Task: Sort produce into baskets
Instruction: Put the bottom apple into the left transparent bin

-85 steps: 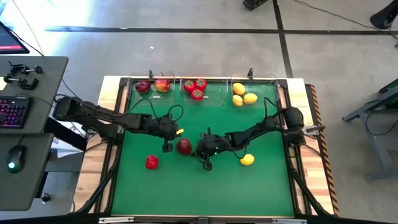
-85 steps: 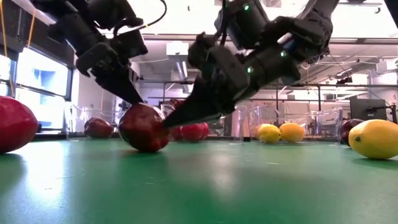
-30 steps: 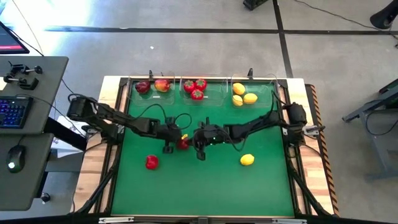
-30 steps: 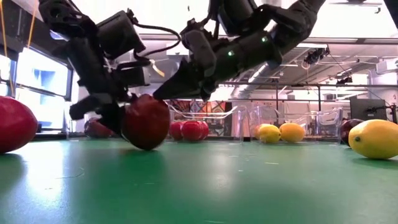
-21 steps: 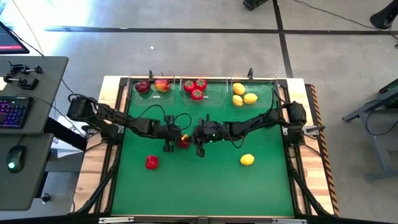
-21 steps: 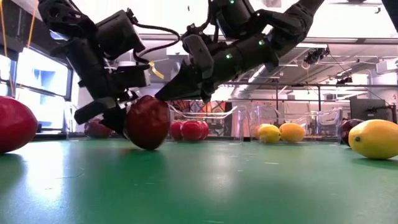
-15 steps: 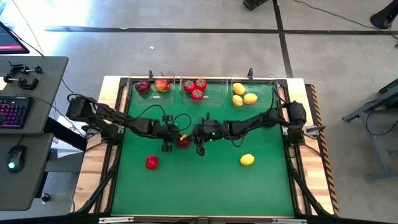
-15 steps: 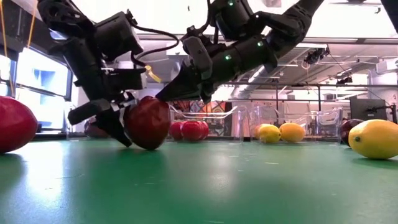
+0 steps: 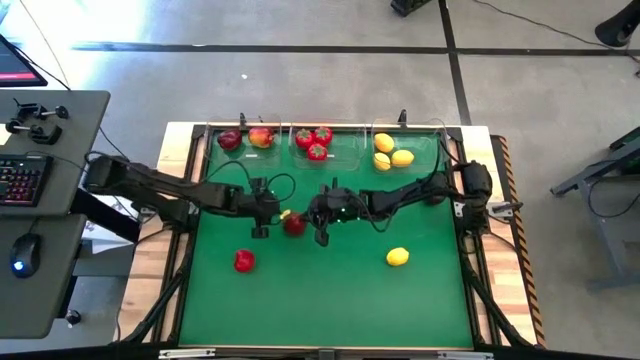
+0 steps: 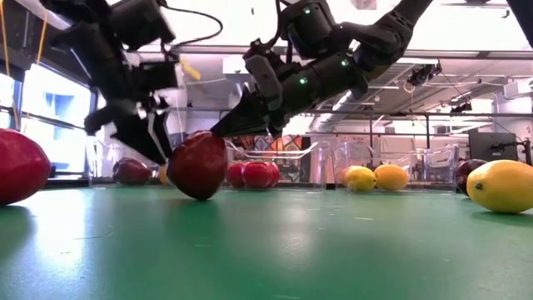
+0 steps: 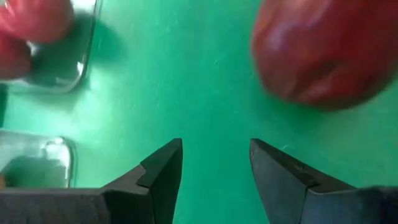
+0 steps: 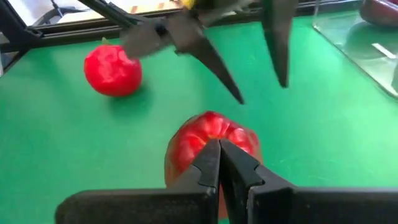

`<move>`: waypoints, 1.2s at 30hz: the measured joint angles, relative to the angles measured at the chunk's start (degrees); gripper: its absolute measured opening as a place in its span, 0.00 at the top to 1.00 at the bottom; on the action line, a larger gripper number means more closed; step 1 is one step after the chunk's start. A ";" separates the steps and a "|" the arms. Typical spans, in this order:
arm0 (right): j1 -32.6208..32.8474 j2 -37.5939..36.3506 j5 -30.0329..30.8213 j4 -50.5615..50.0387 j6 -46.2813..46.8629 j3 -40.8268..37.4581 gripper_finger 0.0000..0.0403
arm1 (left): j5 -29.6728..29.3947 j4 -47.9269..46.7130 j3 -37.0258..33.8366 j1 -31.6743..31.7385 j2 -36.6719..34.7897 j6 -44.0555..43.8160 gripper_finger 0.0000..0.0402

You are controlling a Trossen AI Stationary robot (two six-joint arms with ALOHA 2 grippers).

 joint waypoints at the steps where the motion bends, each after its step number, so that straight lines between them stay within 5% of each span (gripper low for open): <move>1: -0.19 0.00 0.00 0.11 -0.43 0.00 1.00 | 1.18 0.02 0.00 0.02 -1.07 -0.02 0.56; 7: -0.22 0.02 -0.15 1.14 -1.86 0.00 1.00 | 10.06 1.69 0.00 0.00 -5.66 -0.83 0.57; 17: -0.19 0.02 0.28 1.83 -2.58 0.00 0.98 | 12.56 0.77 -0.02 0.02 -7.66 -1.05 0.57; 25: -0.02 -3.82 2.97 -5.48 -6.36 -0.02 0.98 | 20.80 0.60 -0.04 0.03 -10.99 -8.28 0.56; 36: 4.11 -4.83 11.70 -13.21 -7.47 -0.04 1.00 | 18.46 3.84 0.25 0.24 -8.24 -13.00 0.34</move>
